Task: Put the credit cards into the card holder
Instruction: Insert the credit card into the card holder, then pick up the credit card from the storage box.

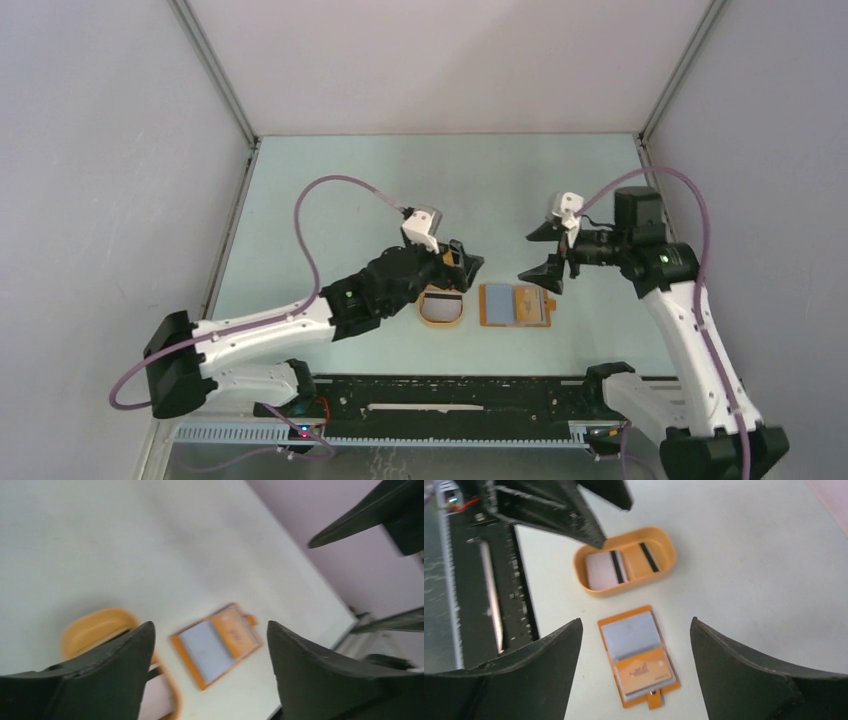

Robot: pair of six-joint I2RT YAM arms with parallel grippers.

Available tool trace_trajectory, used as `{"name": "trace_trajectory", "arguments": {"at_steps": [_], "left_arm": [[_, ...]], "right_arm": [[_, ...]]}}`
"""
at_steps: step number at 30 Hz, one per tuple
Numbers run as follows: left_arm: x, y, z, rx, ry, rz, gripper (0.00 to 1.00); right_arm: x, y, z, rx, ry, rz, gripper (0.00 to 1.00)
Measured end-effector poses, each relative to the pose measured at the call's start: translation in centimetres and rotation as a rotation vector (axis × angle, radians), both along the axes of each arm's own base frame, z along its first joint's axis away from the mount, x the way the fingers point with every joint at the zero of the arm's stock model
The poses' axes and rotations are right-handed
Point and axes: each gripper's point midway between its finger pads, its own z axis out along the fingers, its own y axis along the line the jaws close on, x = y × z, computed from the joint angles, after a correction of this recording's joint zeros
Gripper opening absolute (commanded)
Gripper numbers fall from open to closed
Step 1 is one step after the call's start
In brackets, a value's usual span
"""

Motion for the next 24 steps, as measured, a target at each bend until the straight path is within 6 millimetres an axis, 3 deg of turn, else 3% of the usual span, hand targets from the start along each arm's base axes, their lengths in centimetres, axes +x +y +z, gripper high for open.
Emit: {"name": "trace_trajectory", "arguments": {"at_steps": [1,4,7,12,15,19,24], "left_arm": [[0.2,1.3,-0.2,0.027,-0.02,0.033,0.99],[0.8,5.1,-2.3,0.114,-0.029,0.125,1.0],[1.8,9.1,-5.6,0.187,0.005,0.211,1.0],[2.6,15.3,-10.4,0.184,0.095,0.339,0.98],[2.4,17.0,-11.8,0.152,0.119,0.375,0.97],[2.0,18.3,-13.4,0.126,0.139,0.412,0.98],[2.1,20.0,-15.5,0.146,0.173,0.492,0.99]], "right_arm": [[-0.2,1.1,0.2,0.001,0.0,0.06,0.9],[-0.6,4.6,-0.3,-0.018,0.04,0.212,0.89],[-0.3,7.6,-2.4,-0.058,0.158,0.31,0.85],[2.5,11.3,-5.7,-0.117,0.396,0.361,0.79],[3.7,13.7,-8.2,-0.181,0.499,0.369,0.77],[3.7,16.8,-12.2,-0.3,0.605,0.368,0.76],[3.4,18.1,-16.3,-0.44,0.659,0.33,0.76]]}}
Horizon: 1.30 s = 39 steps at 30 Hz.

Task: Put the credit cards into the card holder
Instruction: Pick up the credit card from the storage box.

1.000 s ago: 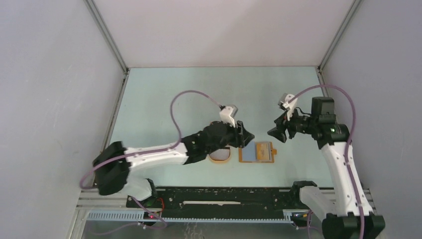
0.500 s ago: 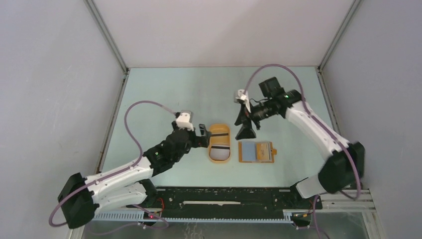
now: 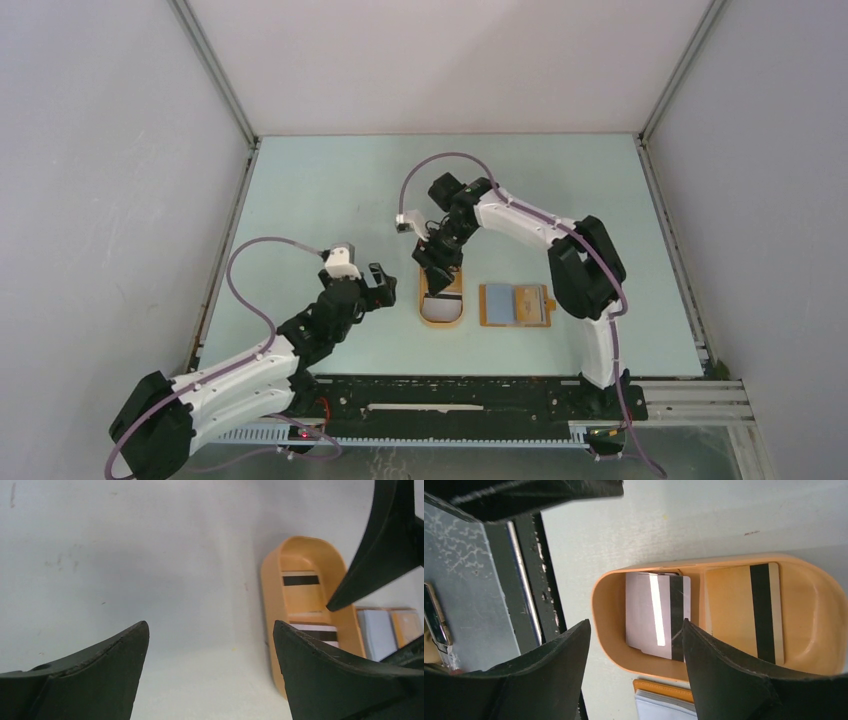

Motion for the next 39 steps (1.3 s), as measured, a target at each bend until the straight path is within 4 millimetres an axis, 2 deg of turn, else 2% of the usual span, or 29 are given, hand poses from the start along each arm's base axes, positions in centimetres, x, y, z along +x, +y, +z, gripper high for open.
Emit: {"name": "trace_trajectory", "arguments": {"at_steps": [5,17,24,33,39], "left_arm": [[0.3,1.2,-1.2,0.005,0.024,0.062,0.99],[0.7,1.5,-1.7,-0.005,0.032,0.091,0.99],[0.8,1.6,-1.7,-0.012,0.031,0.099,0.99],[1.0,1.6,-1.3,-0.026,0.018,0.104,0.99],[0.8,1.8,-1.8,-0.025,0.028,0.107,0.99]], "right_arm": [[-0.2,-0.1,-2.4,-0.081,0.014,-0.003,0.74],[-0.3,-0.4,-5.3,-0.161,0.062,-0.012,0.71],[-0.5,-0.5,-5.7,-0.184,0.052,-0.01,0.7],[-1.6,-0.7,-6.3,-0.21,0.079,0.023,0.61],[-2.2,-0.7,-6.1,-0.209,0.092,0.042,0.57]]}}
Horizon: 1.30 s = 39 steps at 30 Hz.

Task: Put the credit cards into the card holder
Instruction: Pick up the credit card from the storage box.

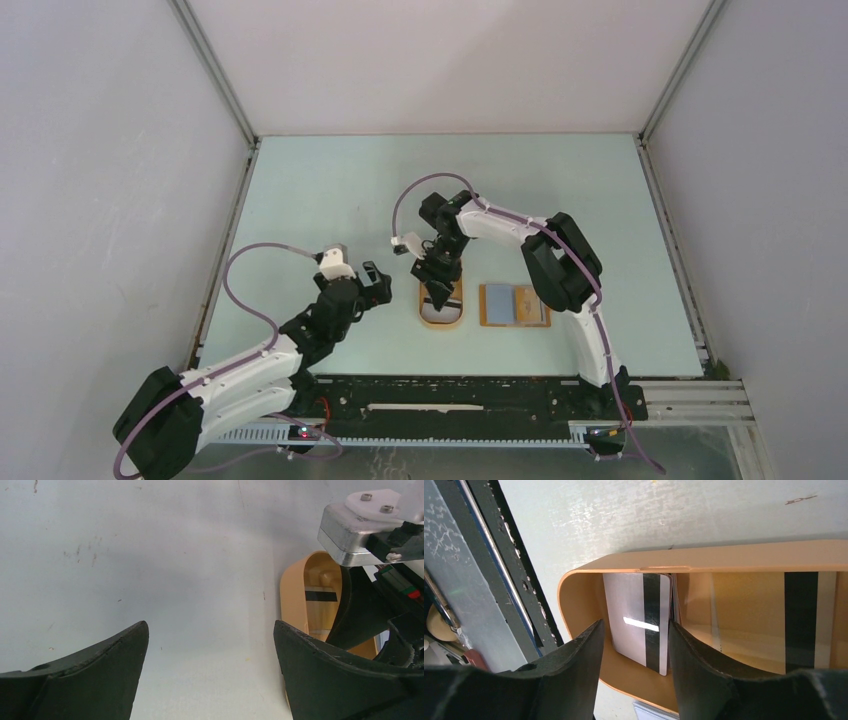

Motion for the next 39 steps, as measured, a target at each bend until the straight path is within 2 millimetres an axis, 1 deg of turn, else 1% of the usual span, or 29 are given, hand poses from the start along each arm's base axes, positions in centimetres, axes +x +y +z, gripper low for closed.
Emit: {"name": "trace_trajectory", "arguments": {"at_steps": [4,13,21,25,27,31,39], "left_arm": [[0.1,0.1,0.1,-0.003,-0.003,0.003,0.99],[0.1,0.2,0.1,-0.005,-0.004,0.007,0.99],[0.1,0.1,0.1,-0.011,0.0,0.003,0.99],[0.1,0.1,0.1,-0.016,0.001,0.003,0.99],[0.1,0.1,0.1,-0.016,0.001,0.005,0.99],[0.1,0.2,0.1,-0.022,-0.006,0.007,0.99],[-0.1,0.5,-0.3,-0.023,-0.005,0.011,0.99]], "right_arm": [[-0.4,0.1,0.3,0.012,0.02,0.007,0.53],[-1.4,0.5,1.2,0.048,0.076,0.019,0.52],[-2.5,1.3,3.3,0.111,0.155,0.026,0.51],[-3.1,1.3,3.9,0.128,0.194,0.025,0.5],[-3.3,1.4,3.9,0.13,0.213,0.024,0.5],[-3.5,1.2,3.3,0.109,0.228,0.024,0.51],[-3.9,1.3,2.6,0.074,0.203,0.047,0.55]]}}
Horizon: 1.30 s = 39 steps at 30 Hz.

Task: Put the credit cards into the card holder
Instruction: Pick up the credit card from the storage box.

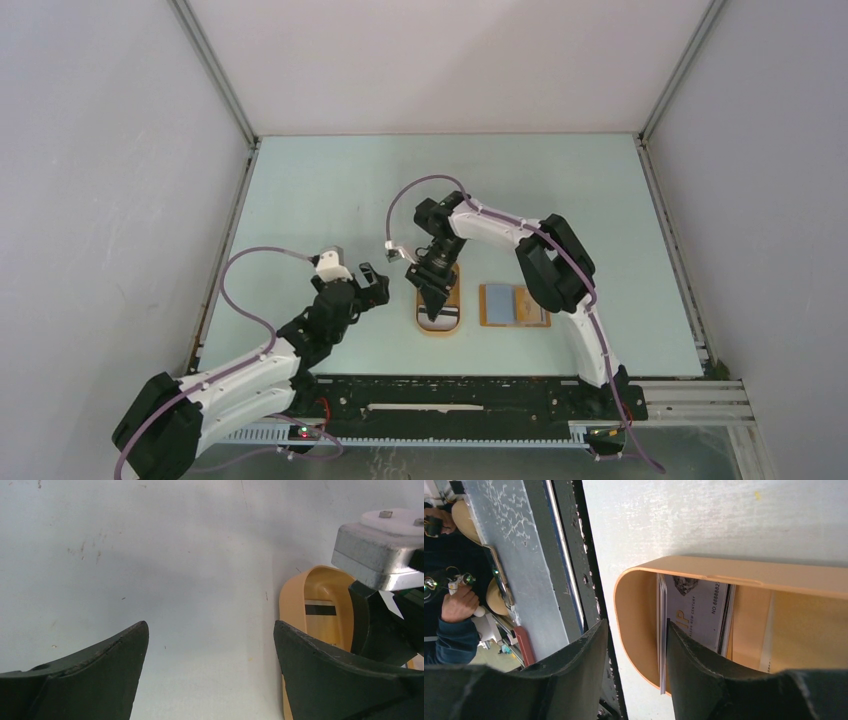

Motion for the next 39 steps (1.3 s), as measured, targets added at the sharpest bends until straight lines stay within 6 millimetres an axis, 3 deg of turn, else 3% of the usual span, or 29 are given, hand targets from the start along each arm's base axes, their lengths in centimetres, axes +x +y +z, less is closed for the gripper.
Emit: {"name": "trace_trajectory", "arguments": {"at_steps": [13,39], "left_arm": [[0.1,0.0,0.5,-0.019,-0.016,0.004,0.99],[-0.1,0.4,-0.1,-0.03,-0.008,0.015,0.99]], "right_arm": [[-0.8,0.5,-1.2,-0.028,-0.022,0.04,0.55],[-0.7,0.2,-0.4,-0.003,0.034,0.009,0.53]]}}
